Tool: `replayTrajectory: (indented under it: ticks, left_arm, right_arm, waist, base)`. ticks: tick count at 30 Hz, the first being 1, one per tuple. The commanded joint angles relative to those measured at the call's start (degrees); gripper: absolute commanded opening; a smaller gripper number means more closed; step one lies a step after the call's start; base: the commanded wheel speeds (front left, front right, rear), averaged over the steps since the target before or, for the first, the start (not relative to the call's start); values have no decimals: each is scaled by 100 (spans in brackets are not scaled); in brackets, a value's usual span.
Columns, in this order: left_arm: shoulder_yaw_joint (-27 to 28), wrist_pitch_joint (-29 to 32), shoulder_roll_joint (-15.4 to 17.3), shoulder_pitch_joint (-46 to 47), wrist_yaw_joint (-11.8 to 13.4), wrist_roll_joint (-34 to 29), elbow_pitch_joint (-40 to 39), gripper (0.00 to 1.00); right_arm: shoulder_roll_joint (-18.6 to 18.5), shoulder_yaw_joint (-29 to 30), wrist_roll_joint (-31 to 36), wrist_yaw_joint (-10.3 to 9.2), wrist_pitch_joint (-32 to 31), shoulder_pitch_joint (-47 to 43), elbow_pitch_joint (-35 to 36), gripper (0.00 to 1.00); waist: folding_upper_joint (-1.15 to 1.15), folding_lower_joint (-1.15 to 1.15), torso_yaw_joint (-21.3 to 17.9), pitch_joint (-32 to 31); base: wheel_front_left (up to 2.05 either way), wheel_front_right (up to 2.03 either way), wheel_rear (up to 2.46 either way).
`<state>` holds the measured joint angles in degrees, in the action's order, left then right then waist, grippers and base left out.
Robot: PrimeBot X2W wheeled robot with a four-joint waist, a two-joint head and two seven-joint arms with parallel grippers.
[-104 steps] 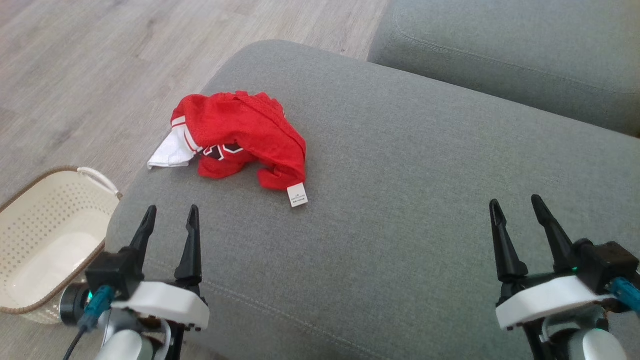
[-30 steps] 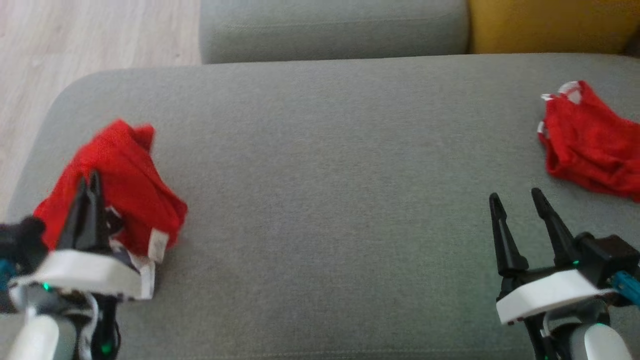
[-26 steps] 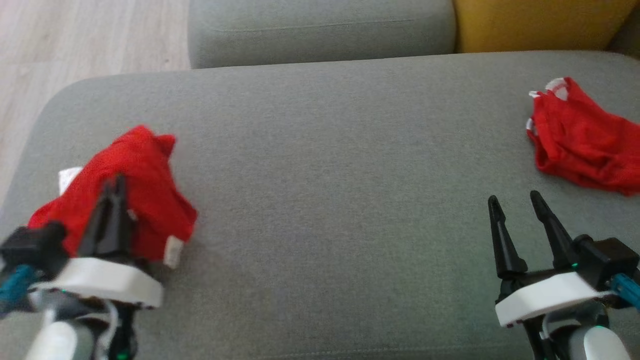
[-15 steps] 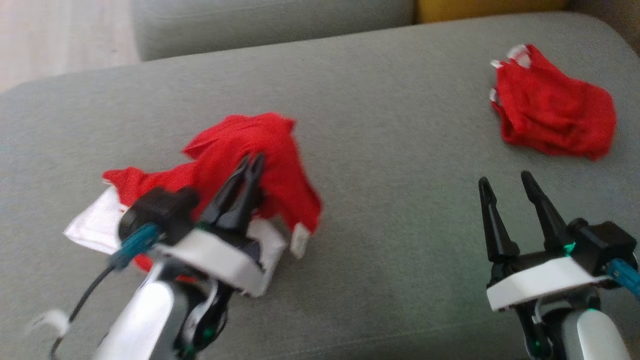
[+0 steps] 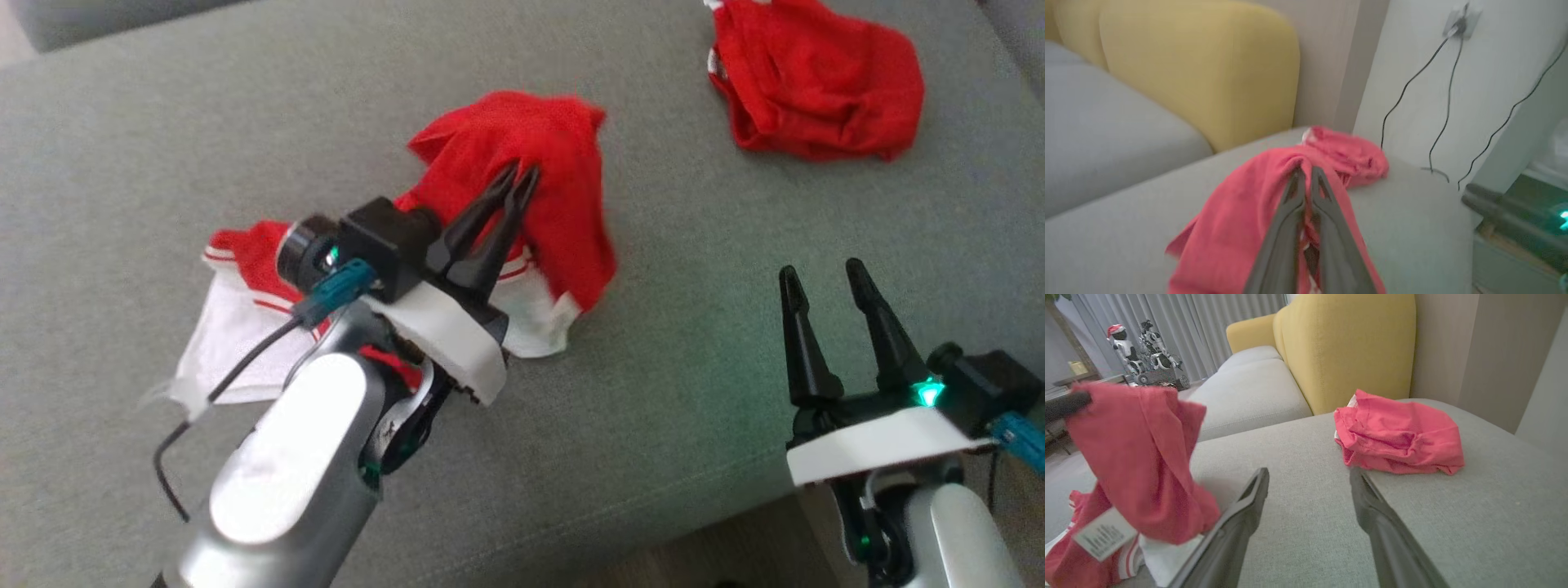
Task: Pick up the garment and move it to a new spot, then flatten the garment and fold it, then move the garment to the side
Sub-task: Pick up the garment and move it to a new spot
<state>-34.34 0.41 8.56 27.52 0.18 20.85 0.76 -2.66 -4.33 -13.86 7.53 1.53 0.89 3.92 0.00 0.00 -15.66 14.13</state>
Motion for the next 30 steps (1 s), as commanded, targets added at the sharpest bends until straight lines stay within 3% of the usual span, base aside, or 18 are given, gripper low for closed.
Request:
replayTrajectory:
  ticks: [1, 4, 5, 6, 7, 13, 19, 26, 30]
  left_arm:
    - [139, 130, 54, 106, -23, 28, 144, 0]
    - [82, 231, 27, 57, -83, 136, 595, 0]
    - [63, 257, 12, 39, -95, 166, 710, 29]
    - [49, 232, -5, 36, -101, 172, 788, 95]
    - [21, 197, -18, 29, -122, 172, 848, 100]
    - [30, -184, 12, -159, -112, 181, 946, 100]
    - [301, -693, 130, -398, 162, 152, 755, 100]
    - [997, -1201, 475, -814, 867, 74, 422, 100]
    - [1364, -1277, 730, -1183, 1077, 184, 283, 100]
  right_arm:
    - [-22, -144, -56, -4, 100, 327, 130, 100]
    - [-22, -159, -83, -4, 161, 425, 59, 100]
    - [-22, -167, -82, -4, 171, 456, 35, 100]
    - [-22, -173, -76, -4, 177, 484, 11, 100]
    - [-22, -175, -68, -4, 183, 508, -8, 100]
    - [-22, -203, 114, -4, 167, 583, -76, 100]
    - [-22, -126, 236, -4, 75, 537, -58, 100]
    - [-22, 7, 337, -4, -81, 372, 37, 100]
    - [-22, 50, 395, -4, -174, 269, 86, 100]
  waist:
    - [0, 0, -132, 241]
    - [0, 0, -96, 337]
    - [0, 0, -73, 352]
    - [0, 0, -43, 361]
    - [0, 0, -5, 363]
    - [0, 0, 291, 188]
    - [0, 0, 632, -54]
    - [0, 0, 1090, -382]
    - [0, 0, 1270, -540]
  base:
    - [0, 0, 0]
    - [0, 0, 0]
    - [0, 0, 0]
    - [0, 0, 0]
    - [0, 0, 0]
    - [0, 0, 0]
    - [0, 0, 0]
    - [0, 0, 0]
    - [0, 0, 0]
